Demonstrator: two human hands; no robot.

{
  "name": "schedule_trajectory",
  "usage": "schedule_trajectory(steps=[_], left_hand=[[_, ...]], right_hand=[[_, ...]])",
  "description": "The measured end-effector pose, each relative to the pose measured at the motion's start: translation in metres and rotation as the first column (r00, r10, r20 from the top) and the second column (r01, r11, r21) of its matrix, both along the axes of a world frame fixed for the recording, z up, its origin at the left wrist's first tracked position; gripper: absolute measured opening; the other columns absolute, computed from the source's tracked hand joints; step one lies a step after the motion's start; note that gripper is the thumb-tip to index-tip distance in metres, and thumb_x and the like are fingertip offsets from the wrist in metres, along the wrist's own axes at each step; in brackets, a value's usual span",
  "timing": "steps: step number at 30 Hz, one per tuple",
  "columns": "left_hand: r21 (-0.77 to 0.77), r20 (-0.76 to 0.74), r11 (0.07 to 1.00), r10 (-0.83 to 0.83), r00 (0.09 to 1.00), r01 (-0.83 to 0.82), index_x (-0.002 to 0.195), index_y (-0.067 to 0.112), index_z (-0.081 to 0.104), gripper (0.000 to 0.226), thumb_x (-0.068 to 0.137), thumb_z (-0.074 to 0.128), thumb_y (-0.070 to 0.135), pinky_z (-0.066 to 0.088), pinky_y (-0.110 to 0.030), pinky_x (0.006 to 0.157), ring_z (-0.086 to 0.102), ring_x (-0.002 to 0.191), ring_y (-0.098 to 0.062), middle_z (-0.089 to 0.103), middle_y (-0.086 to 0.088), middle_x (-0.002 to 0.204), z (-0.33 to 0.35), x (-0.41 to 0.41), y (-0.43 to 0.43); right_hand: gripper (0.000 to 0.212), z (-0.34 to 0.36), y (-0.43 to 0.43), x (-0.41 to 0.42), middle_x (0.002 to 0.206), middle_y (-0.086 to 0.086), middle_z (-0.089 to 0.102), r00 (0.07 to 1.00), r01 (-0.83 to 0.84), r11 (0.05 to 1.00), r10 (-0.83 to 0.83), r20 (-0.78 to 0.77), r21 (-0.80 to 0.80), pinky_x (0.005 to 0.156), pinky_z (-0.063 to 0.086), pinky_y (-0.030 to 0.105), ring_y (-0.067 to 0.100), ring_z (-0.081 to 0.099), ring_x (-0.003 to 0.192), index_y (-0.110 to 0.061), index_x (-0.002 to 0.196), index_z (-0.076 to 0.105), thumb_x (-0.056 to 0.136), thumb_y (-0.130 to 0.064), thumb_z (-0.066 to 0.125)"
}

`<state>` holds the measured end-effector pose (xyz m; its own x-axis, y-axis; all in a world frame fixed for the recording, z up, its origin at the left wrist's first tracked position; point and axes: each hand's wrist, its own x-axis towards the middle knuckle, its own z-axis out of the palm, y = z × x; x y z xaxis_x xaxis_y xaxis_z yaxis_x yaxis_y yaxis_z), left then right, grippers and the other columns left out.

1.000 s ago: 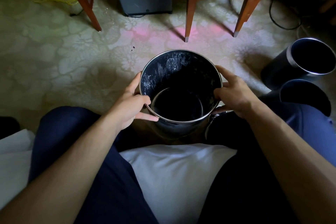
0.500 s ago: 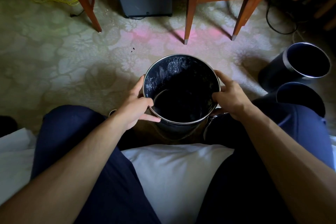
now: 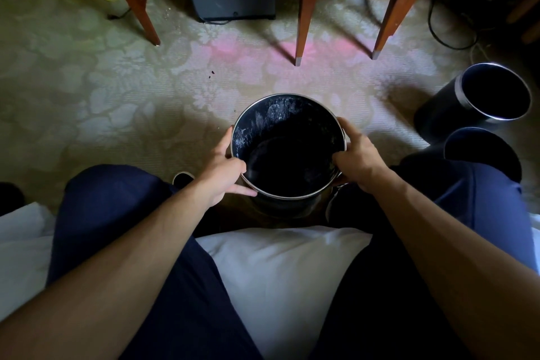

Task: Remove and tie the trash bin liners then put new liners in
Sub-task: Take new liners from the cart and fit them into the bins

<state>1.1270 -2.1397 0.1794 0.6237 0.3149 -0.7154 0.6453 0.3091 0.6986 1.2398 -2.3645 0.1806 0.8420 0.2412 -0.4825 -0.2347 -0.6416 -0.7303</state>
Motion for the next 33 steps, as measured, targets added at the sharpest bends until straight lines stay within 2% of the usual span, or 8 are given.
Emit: schedule_trajectory(steps=[4, 6, 8, 10, 15, 20, 27, 33], left_hand=[[0.017, -0.035, 1.000, -0.008, 0.999, 0.009, 0.152, 0.052, 0.022, 0.099, 0.089, 0.042, -0.021, 0.062, -0.055, 0.067, 0.055, 0.121, -0.037, 0.021, 0.003, 0.164, -0.011, -0.002, -0.002], [0.036, -0.048, 0.999, -0.016, 0.999, 0.018, 0.153, 0.050, 0.022, 0.098, 0.089, 0.042, -0.021, 0.061, -0.057, 0.070, 0.053, 0.125, -0.038, 0.028, 0.003, 0.160, -0.015, -0.002, -0.005], [0.059, -0.046, 0.998, -0.020, 0.999, 0.023, 0.153, 0.049, 0.025, 0.097, 0.089, 0.043, -0.021, 0.061, -0.059, 0.069, 0.057, 0.119, -0.038, 0.035, 0.006, 0.152, -0.020, -0.002, -0.008], [0.097, -0.036, 0.995, -0.018, 0.999, 0.022, 0.153, 0.047, 0.028, 0.094, 0.089, 0.045, -0.020, 0.061, -0.057, 0.067, 0.063, 0.103, -0.032, 0.040, 0.011, 0.136, -0.025, 0.000, -0.012], [0.110, -0.052, 0.993, -0.023, 0.998, 0.028, 0.151, 0.052, 0.027, 0.090, 0.091, 0.056, -0.009, 0.062, -0.051, 0.059, 0.068, 0.098, -0.030, 0.045, 0.011, 0.142, -0.046, 0.002, -0.014], [0.128, -0.078, 0.992, -0.001, 0.997, 0.011, 0.149, 0.053, 0.030, 0.086, 0.091, 0.054, -0.006, 0.062, -0.051, 0.057, 0.067, 0.102, -0.032, 0.052, 0.008, 0.139, -0.068, 0.005, -0.015], [0.123, -0.121, 0.992, -0.004, 0.993, 0.019, 0.143, 0.058, 0.035, 0.088, 0.090, 0.051, -0.011, 0.061, -0.054, 0.057, 0.066, 0.104, -0.035, 0.054, 0.004, 0.139, -0.104, 0.010, -0.011], [0.134, -0.122, 0.989, -0.044, 0.992, 0.061, 0.097, 0.077, 0.050, 0.080, 0.097, 0.048, -0.003, 0.061, -0.054, 0.058, 0.067, 0.098, -0.029, 0.061, 0.012, 0.111, -0.120, 0.015, -0.013]], right_hand=[[0.077, -0.012, 0.000, -0.006, 0.106, -0.003, 0.063, 0.999, -0.007, 0.997, 0.010, 0.045, -0.071, 0.055, 0.062, 0.039, 0.028, 0.069, 0.089, -0.048, 0.141, 0.044, 0.082, 0.000, 0.050], [0.075, -0.019, 0.000, -0.009, 0.097, -0.011, 0.059, 0.997, -0.011, 0.995, 0.019, 0.075, -0.100, 0.070, 0.063, 0.046, 0.029, 0.067, 0.096, -0.047, 0.142, 0.044, 0.082, -0.001, 0.051], [0.077, -0.028, -0.001, -0.010, 0.095, -0.012, 0.059, 0.997, 0.001, 0.991, 0.010, 0.081, -0.132, 0.083, 0.061, 0.048, 0.029, 0.061, 0.103, -0.048, 0.142, 0.041, 0.082, -0.002, 0.052], [0.077, -0.038, -0.002, -0.010, 0.102, -0.005, 0.061, 0.996, 0.034, 0.985, -0.020, 0.084, -0.169, 0.090, 0.056, 0.038, 0.026, 0.057, 0.104, -0.045, 0.144, 0.040, 0.082, -0.002, 0.052], [0.065, -0.068, 0.004, -0.008, 0.100, 0.000, 0.070, 0.994, 0.063, 0.982, -0.046, 0.098, -0.177, 0.078, 0.051, 0.030, 0.027, 0.065, 0.097, -0.037, 0.129, 0.048, 0.077, 0.002, 0.053], [0.067, -0.091, 0.005, -0.008, 0.107, 0.002, 0.067, 0.996, 0.072, 0.978, -0.061, 0.062, -0.196, 0.076, 0.043, 0.027, 0.023, 0.055, 0.091, -0.034, 0.136, 0.046, 0.081, 0.006, 0.050], [0.065, -0.119, 0.014, -0.008, 0.111, 0.009, 0.068, 0.998, 0.067, 0.974, -0.068, 0.005, -0.218, 0.092, 0.054, 0.048, 0.037, 0.064, 0.107, -0.035, 0.135, 0.044, 0.082, 0.001, 0.052], [0.080, -0.145, 0.019, -0.006, 0.116, 0.012, 0.068, 0.995, 0.077, 0.966, -0.091, -0.045, -0.245, 0.095, 0.054, 0.045, 0.037, 0.064, 0.109, -0.035, 0.147, 0.036, 0.078, 0.003, 0.054]])
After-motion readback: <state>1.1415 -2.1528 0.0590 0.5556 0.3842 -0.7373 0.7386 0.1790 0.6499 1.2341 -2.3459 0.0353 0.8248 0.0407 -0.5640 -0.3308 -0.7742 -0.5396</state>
